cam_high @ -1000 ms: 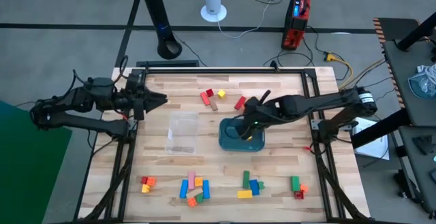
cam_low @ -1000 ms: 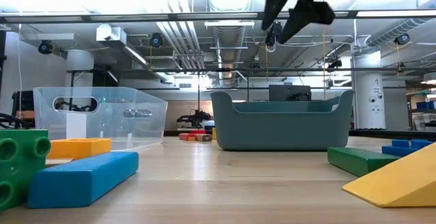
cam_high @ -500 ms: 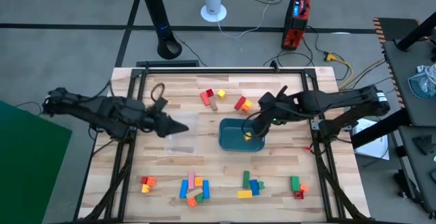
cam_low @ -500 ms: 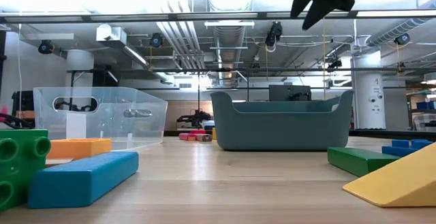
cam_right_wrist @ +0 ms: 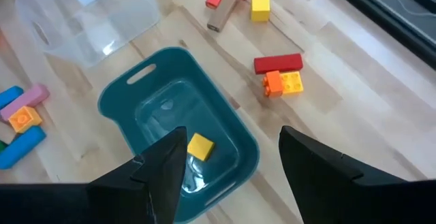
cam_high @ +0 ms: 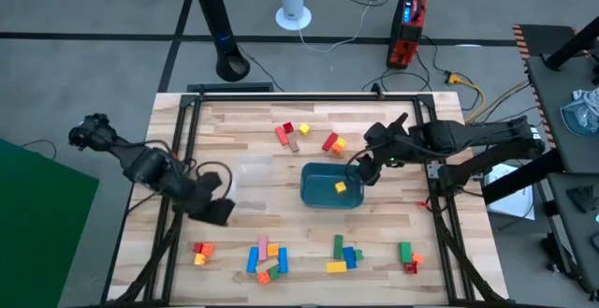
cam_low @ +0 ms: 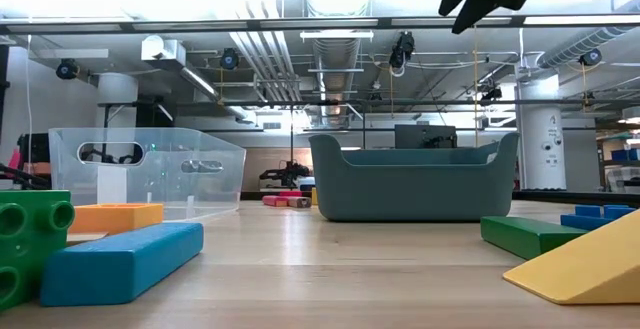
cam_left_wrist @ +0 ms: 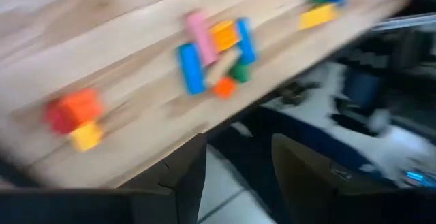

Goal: Sort blocks by size
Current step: Put the bottom left red square game piece into the blue bin

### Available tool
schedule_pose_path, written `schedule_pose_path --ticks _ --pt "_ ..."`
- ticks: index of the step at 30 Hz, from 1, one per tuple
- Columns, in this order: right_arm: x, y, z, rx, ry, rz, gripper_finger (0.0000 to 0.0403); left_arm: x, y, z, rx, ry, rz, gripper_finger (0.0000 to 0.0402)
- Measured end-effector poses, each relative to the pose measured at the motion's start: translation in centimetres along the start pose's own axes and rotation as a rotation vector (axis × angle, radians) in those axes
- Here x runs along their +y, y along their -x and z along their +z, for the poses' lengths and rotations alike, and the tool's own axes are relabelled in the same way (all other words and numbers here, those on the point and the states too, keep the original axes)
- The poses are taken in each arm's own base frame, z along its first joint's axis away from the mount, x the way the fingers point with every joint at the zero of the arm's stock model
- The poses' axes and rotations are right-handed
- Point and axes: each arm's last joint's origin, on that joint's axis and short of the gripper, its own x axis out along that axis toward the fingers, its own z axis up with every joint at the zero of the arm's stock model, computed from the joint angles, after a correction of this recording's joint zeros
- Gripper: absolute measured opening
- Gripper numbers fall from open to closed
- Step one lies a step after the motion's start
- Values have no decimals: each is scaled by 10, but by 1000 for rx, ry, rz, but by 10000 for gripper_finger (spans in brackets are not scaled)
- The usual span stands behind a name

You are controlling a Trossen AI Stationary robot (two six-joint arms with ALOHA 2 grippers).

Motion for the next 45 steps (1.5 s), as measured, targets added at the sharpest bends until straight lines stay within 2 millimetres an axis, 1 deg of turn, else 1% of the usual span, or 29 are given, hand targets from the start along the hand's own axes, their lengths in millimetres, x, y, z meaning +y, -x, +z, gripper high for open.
schedule_pose_path --ticks 3,5,8,10,13,16,19,23,26,31,37,42,45 --pt "2 -1 1 -12 -3 9 220 -1 -3 -13 5 13 100 154" --pt "4 -3 3 -21 -8 17 221 -1 -8 -19 11 18 128 154" --pt "5 -4 3 -28 -18 23 220 1 -22 -26 18 -1 153 154" --pt "6 -5 5 -36 -36 29 219 7 -35 -30 23 -16 172 154" --pt "7 -8 6 -44 -77 25 221 24 -54 -30 23 4 199 154" --pt "8 -12 8 -54 -119 29 222 43 -71 -29 36 35 183 154" --pt "10 -17 9 -48 -128 20 219 66 -82 -27 43 47 191 154" --pt "12 -26 10 -24 -149 1 221 99 -98 -22 9 84 278 154" --pt "15 -34 9 -4 -169 -9 220 112 -107 -22 16 74 295 154" --pt "20 -45 8 26 -189 -25 221 123 -116 -24 19 54 352 154" --pt "25 -58 7 66 -182 -32 219 130 -125 -35 18 12 419 154" --pt "27 -63 6 77 -181 -38 222 130 -132 -46 13 -21 453 154" --pt "27 -63 6 75 -181 -36 219 127 -138 -51 10 -29 461 154"
